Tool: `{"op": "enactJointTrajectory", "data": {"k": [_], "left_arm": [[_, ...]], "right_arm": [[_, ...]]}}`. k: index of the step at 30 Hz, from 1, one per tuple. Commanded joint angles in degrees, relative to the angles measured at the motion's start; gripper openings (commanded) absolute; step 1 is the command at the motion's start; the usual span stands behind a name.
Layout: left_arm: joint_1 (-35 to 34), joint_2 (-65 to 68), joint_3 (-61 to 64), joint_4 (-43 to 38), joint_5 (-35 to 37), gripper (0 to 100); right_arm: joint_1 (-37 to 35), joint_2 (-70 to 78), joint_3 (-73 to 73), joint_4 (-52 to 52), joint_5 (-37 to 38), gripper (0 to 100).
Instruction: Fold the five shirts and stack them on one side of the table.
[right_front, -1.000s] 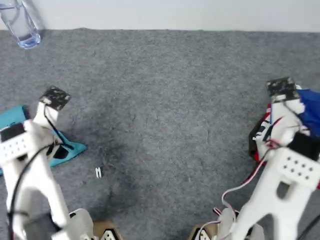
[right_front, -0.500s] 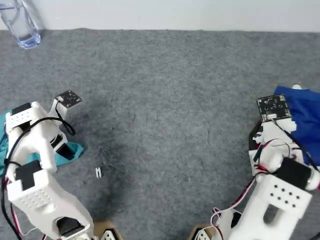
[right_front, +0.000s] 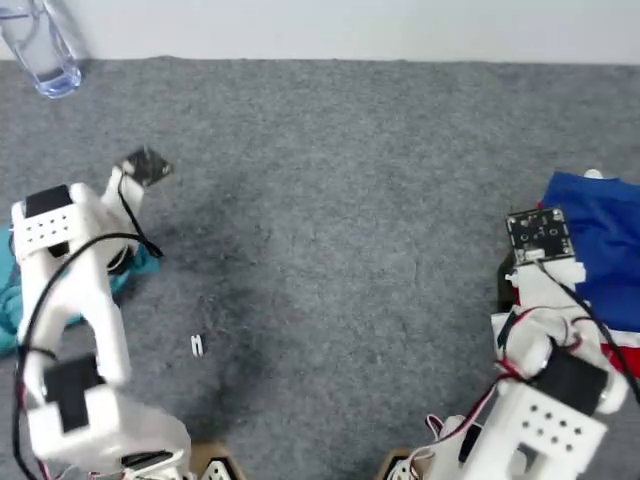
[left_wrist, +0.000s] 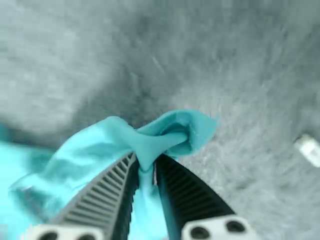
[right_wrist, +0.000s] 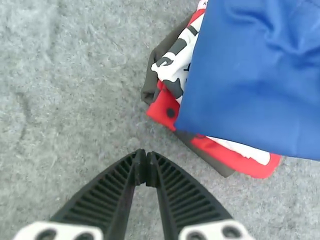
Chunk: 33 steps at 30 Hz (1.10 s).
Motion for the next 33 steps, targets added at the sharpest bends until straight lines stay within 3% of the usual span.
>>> {"op": "enactJointTrajectory", "data": {"k": [1, 10, 17, 22, 30, 33], "left_arm": [[5.36, -13.36, -1.01, 2.81, 6.77, 1], [25.49, -37.54, -1.01, 7.56, 23.56, 1], [39.47, -44.04, 1.80, 9.32, 28.31, 3], [39.21, -44.66, 3.21, 12.31, 30.86, 22], [31.03, -44.84, -2.59, 21.98, 27.43, 23], [24.00, -48.00, -2.42, 22.42, 27.34, 23]], "right_arm": [[-0.66, -3.12, -0.26, 2.42, 0.62, 1.0], [-0.40, -5.14, 0.09, 2.95, 0.62, 0.9], [-0.40, -5.49, 0.35, 4.18, 0.62, 0.9], [-0.40, -5.14, 0.35, 4.18, 0.62, 0.9], [-0.66, -5.05, 0.35, 4.18, 0.62, 1.1], [-2.15, -4.97, 0.35, 4.09, 0.62, 2.1]]}}
